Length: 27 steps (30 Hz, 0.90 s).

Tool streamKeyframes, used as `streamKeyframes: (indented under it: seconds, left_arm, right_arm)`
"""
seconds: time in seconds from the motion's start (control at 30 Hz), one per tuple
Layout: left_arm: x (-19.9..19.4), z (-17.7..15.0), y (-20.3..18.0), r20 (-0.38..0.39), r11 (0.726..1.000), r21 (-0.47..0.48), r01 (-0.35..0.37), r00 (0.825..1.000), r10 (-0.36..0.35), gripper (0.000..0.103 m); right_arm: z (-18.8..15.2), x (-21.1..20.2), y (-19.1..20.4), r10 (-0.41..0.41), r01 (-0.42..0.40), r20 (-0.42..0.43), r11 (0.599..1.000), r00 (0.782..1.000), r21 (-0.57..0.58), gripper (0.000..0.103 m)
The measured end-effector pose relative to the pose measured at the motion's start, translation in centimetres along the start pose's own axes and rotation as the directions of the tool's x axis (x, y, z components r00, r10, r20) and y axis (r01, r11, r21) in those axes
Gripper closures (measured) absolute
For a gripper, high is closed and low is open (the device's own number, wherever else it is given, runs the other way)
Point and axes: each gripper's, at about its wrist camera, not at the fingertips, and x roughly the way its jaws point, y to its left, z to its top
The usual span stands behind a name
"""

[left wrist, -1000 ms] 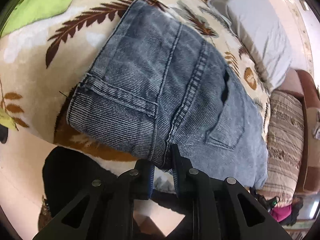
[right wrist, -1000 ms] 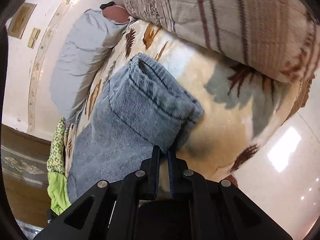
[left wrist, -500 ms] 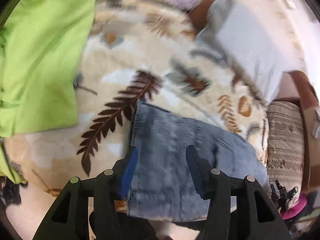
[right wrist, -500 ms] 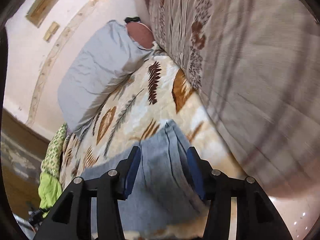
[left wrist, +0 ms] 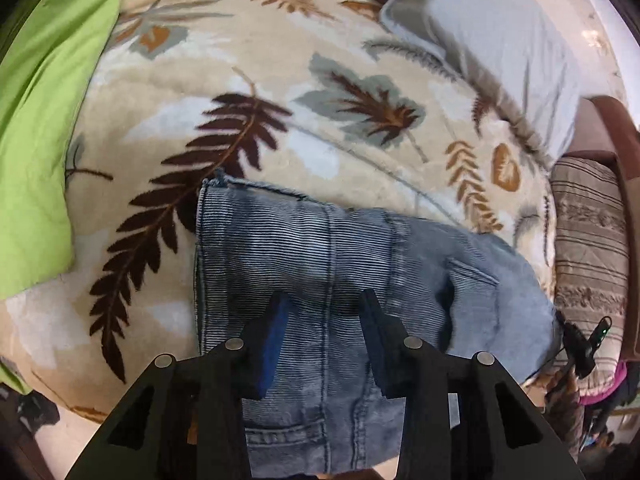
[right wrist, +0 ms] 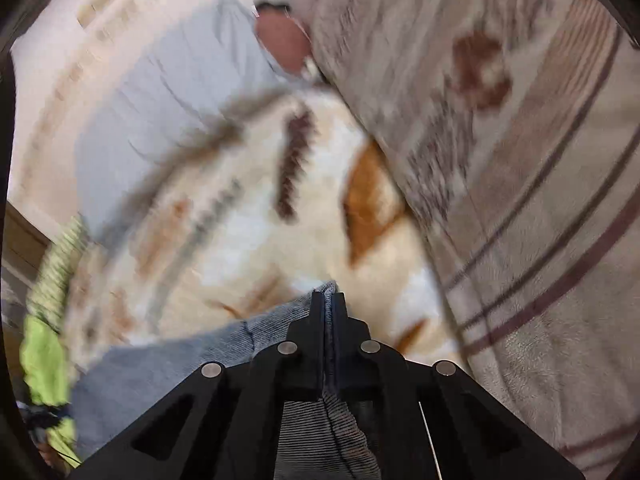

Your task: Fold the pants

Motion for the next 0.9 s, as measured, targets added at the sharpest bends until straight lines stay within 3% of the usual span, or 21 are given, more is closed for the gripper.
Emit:
streamKeyframes:
  seconds: [0.07, 0.1, 0.17, 0.23, 0.3, 0.37, 0.4, 0.5, 0.53, 0.63, 0.73, 0.83, 0.87, 0.9]
  left_arm:
    - [-0.1, -0.2, 0.3, -0.007, 1.0, -0.025, 0.006, 1.0, -0.007, 0.069]
    - [-0.3, -0.2, 0.5, -0.006, 0.999, -0.03, 0.013, 1.0, -0.013, 0.07]
    - [-1.2, -0.4, 0.7, 0.004, 0.999, -0.024, 0.025, 1.0, -0.025, 0.07]
    - [-2.2, -0.2, 1.0, 0.031, 0.999, -0.015, 0.044, 0.999, -0.044, 0.07]
    - [-3.3, 0.2, 1.7, 0.063, 0.997, -0.021, 0.07, 0.996, -0.068, 0.067]
    - [-3.5, 1.0, 2.8, 0.074, 0.993, -0.061, 0.101, 0.993, -0.096, 0.066]
    - [-3.3, 1.3, 3.5, 0.064, 0.989, -0.089, 0.117, 0.992, -0.112, 0.065]
    - [-1.9, 1.8, 4.4, 0.02, 0.985, -0.121, 0.122, 0.993, -0.12, 0.065]
    - [-1.4, 1.9, 4.6, 0.006, 0.985, -0.123, 0.118, 0.993, -0.118, 0.065]
    - [-1.2, 2.0, 4.8, -0.002, 0.983, -0.12, 0.138, 0.99, -0.139, 0.065]
    - [-0.8, 2.2, 5.1, -0.01, 0.975, -0.127, 0.18, 0.983, -0.182, 0.055]
    - [0.2, 2.5, 5.5, -0.036, 0.968, -0.134, 0.213, 0.975, -0.22, 0.05]
    - [0.7, 2.5, 5.7, -0.046, 0.964, -0.138, 0.226, 0.971, -0.234, 0.049]
    - [1.2, 2.5, 5.7, -0.06, 0.96, -0.138, 0.245, 0.965, -0.255, 0.051]
  right_arm:
    - [-0.7, 1.1, 0.2, -0.045, 0.044, -0.028, 0.999, 0.999, -0.032, 0.094]
    - [-0.7, 0.7, 0.4, -0.062, 0.062, -0.01, 0.997, 0.998, -0.036, 0.087]
    - [-0.3, -0.9, 1.2, -0.139, 0.141, 0.051, 0.99, 0.989, -0.032, 0.087]
    - [0.2, -2.8, 3.2, -0.084, 0.093, 0.112, 0.993, 0.99, -0.072, 0.087]
    - [0.5, -3.3, 6.3, 0.022, -0.01, 0.105, 0.993, 0.994, -0.114, 0.073]
    - [0.5, -2.2, 10.6, 0.173, -0.166, 0.031, 0.972, 0.984, -0.168, 0.063]
    - [0.0, -0.8, 13.7, 0.252, -0.254, -0.035, 0.947, 0.967, -0.197, 0.063]
    - [-1.5, 3.3, 20.2, 0.356, -0.397, -0.209, 0.893, 0.911, -0.211, 0.063]
    - [-2.4, 5.2, 23.1, 0.361, -0.424, -0.269, 0.876, 0.893, -0.231, 0.063]
    - [-3.9, 9.0, 28.5, 0.336, -0.449, -0.368, 0.847, 0.867, -0.285, 0.063]
    - [-5.9, 11.4, 31.3, 0.288, -0.469, -0.483, 0.828, 0.827, -0.309, 0.063]
    - [-7.1, 12.9, 33.2, 0.195, -0.452, -0.553, 0.808, 0.81, -0.377, 0.062]
    - [-7.3, 12.8, 33.3, 0.177, -0.449, -0.559, 0.8, 0.81, -0.398, 0.07]
    - [-7.8, 12.5, 33.7, 0.153, -0.445, -0.552, 0.777, 0.82, -0.446, 0.084]
